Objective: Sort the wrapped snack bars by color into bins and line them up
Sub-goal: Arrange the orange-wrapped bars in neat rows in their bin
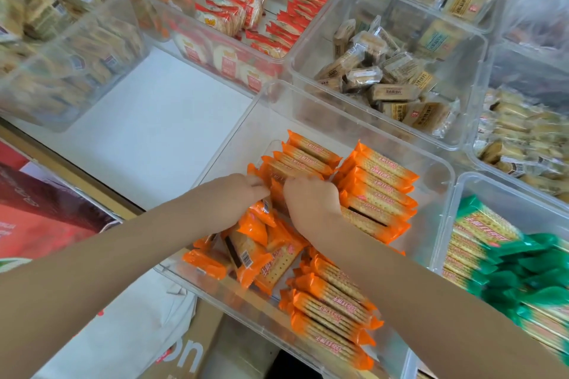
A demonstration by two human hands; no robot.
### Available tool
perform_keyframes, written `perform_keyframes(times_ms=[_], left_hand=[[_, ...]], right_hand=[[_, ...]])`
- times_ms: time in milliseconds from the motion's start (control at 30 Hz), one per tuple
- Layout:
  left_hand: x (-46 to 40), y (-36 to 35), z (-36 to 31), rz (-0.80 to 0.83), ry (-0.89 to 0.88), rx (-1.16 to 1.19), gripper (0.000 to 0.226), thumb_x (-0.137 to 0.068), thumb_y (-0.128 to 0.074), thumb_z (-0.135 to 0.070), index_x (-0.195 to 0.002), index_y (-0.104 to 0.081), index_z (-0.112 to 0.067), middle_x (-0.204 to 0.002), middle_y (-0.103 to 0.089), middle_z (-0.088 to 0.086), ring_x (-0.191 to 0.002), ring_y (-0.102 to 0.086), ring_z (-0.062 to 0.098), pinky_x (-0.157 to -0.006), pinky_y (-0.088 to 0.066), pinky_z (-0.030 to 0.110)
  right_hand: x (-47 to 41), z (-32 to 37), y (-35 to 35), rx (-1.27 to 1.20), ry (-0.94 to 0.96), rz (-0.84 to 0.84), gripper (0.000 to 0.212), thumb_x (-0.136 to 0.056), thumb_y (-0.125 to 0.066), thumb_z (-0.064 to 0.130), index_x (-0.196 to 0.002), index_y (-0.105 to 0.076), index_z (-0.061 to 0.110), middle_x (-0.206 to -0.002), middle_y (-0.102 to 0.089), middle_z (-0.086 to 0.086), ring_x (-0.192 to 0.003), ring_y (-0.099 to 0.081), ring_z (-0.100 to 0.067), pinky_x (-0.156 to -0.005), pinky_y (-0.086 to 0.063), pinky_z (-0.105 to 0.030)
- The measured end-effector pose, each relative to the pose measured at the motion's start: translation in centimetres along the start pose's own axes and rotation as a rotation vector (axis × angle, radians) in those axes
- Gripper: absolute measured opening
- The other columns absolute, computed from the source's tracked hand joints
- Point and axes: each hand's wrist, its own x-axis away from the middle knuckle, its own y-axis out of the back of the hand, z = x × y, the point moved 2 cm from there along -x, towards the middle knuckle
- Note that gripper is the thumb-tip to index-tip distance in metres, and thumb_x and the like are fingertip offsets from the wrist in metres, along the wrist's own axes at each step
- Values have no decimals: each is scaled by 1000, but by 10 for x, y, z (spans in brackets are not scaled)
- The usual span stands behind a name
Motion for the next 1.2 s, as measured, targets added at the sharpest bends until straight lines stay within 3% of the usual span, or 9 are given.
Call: perform_keyframes(times_ms=[100,300,400,567,700,800,933,1067,1200], left_hand=[[4,0,0,-180,-85,-104,41,-94,-41,-15,-135,-42,-20,-137,-43,3,-119,-43,23,-99,-39,34],[5,-3,-8,-127,-38,-198,53,-91,-45,-7,-140,-26,-18,-143,-29,4,-117,-38,22,-91,-45,35],[4,-3,-9,-117,-15,-189,54,-87,-50,-4,-135,-30,-18,-136,-36,3,-112,-42,22,-88,-47,36],[7,12,-12,-211,44,36,46,-83,-58,-16,-125,-39,-16,-116,-52,4,-102,-47,21,-80,-43,34],[8,13,-13,-304,78,181,41,-78,-63,-17,-116,-46,-15,-105,-52,4,-102,-45,21,-80,-41,33],[8,13,-15,-267,44,159,47,-79,-61,-17,-123,-47,-20,-113,-51,3,-106,-47,23,-84,-44,38],[0,13,-22,-239,44,-91,53,-86,-53,-22,-136,-37,-27,-131,-44,1,-116,-43,24,-91,-41,36],[-10,13,-28,-269,32,-287,54,-88,-52,-21,-139,-32,-24,-130,-44,3,-117,-41,23,-90,-36,33],[-16,10,-30,-321,43,-202,54,-86,-55,-15,-136,-32,-13,-128,-47,6,-115,-42,24,-88,-37,31]], right_hand=[[4,-10,9,16,3,-105,31,-89,-49,3,-120,-51,6,-119,-53,-11,-106,-57,-30,-71,-46,-34],[3,-15,7,19,60,19,27,-87,-48,-4,-108,-59,10,-110,-60,-7,-100,-60,-28,-64,-39,-30],[3,-11,-3,2,54,34,25,-86,-48,-7,-101,-61,9,-105,-63,-8,-94,-62,-28,-61,-40,-31],[-6,-13,-7,-79,21,36,18,-89,-50,1,-101,-60,10,-105,-62,-8,-94,-61,-28,-61,-40,-32],[-9,-26,1,-152,-37,9,16,-87,-55,11,-103,-58,13,-105,-61,-6,-96,-61,-28,-60,-38,-31],[-12,-33,11,-137,-8,-101,17,-91,-53,16,-107,-55,15,-106,-62,-3,-97,-62,-26,-54,-35,-27],[-19,-28,13,-62,134,-118,19,-94,-48,18,-112,-53,15,-110,-61,-6,-100,-62,-26,-60,-38,-30],[-24,-39,13,-281,166,1,15,-93,-51,22,-99,-56,9,-103,-59,-11,-100,-57,-29,-68,-39,-31],[-8,-57,22,-459,149,-191,16,-94,-48,15,-97,-59,4,-97,-60,-12,-91,-58,-28,-73,-49,-37]])
